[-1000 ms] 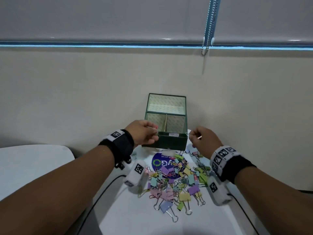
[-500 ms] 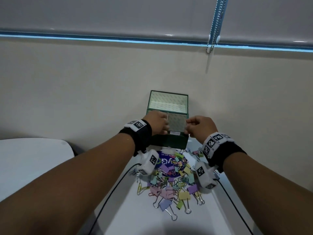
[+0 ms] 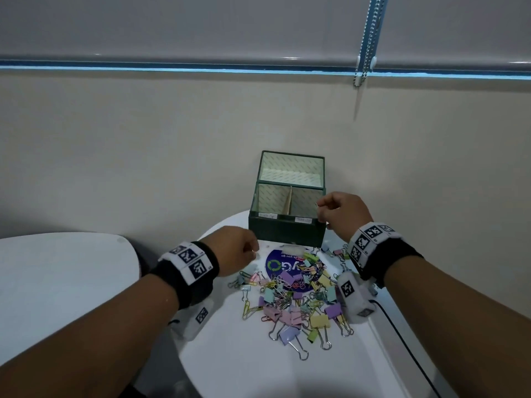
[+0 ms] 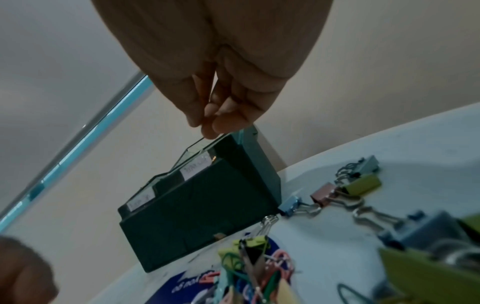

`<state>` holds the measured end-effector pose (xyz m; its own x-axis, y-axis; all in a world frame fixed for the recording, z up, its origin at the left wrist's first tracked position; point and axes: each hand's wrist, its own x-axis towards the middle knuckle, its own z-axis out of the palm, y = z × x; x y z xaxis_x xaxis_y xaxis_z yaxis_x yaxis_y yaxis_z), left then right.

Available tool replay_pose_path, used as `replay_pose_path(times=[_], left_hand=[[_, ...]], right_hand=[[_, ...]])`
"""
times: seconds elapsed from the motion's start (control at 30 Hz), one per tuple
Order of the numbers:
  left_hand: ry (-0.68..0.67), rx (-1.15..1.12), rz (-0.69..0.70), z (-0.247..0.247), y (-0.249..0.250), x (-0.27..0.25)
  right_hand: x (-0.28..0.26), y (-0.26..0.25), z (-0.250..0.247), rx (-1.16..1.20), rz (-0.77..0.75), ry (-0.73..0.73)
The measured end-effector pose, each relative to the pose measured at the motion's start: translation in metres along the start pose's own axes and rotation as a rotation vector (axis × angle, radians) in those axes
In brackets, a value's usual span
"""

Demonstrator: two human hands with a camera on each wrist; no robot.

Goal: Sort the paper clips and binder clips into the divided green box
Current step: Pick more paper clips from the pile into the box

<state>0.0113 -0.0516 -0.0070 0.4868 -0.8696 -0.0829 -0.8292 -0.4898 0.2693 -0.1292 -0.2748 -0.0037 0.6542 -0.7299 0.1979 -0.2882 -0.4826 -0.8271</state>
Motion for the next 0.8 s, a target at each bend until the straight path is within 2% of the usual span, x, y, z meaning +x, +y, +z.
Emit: replay_pose_path(times=[0.17, 0.27, 0.4, 0.47, 0.57, 0.6, 0.7, 0.8], left_hand=[[-0.13, 0.129, -0.018, 0.018, -0.004, -0.008], [-0.138, 0.198, 0.01, 0.027, -0.001, -0.009], [-0.093, 0.142, 0.008, 0.029, 0.001, -0.009], [-0.081, 0.133, 0.01, 0.03, 0.001, -0.008], [-0.077, 0.129, 0.038, 0.031, 0.002, -0.009], [-0.074, 0.131, 0.041, 0.031, 0.002, -0.01], [-0.066, 0.133, 0.052, 0.031, 0.003, -0.01], [-0.056, 0.159, 0.076, 0.033, 0.004, -0.01]], right_hand=[[0.004, -0.005, 0.007, -0.1, 0.013, 0.018], [0.003, -0.004, 0.008, -0.091, 0.037, 0.03], [-0.012, -0.014, 0.008, -0.272, -0.117, 0.027], [-0.027, -0.021, 0.009, -0.416, -0.212, -0.159], [-0.052, -0.024, 0.018, -0.701, -0.247, -0.608], [-0.058, -0.023, 0.023, -0.806, -0.255, -0.696], [-0.065, -0.017, 0.034, -0.975, -0.288, -0.731], [-0.061, -0.012, 0.036, -0.933, -0.23, -0.721]])
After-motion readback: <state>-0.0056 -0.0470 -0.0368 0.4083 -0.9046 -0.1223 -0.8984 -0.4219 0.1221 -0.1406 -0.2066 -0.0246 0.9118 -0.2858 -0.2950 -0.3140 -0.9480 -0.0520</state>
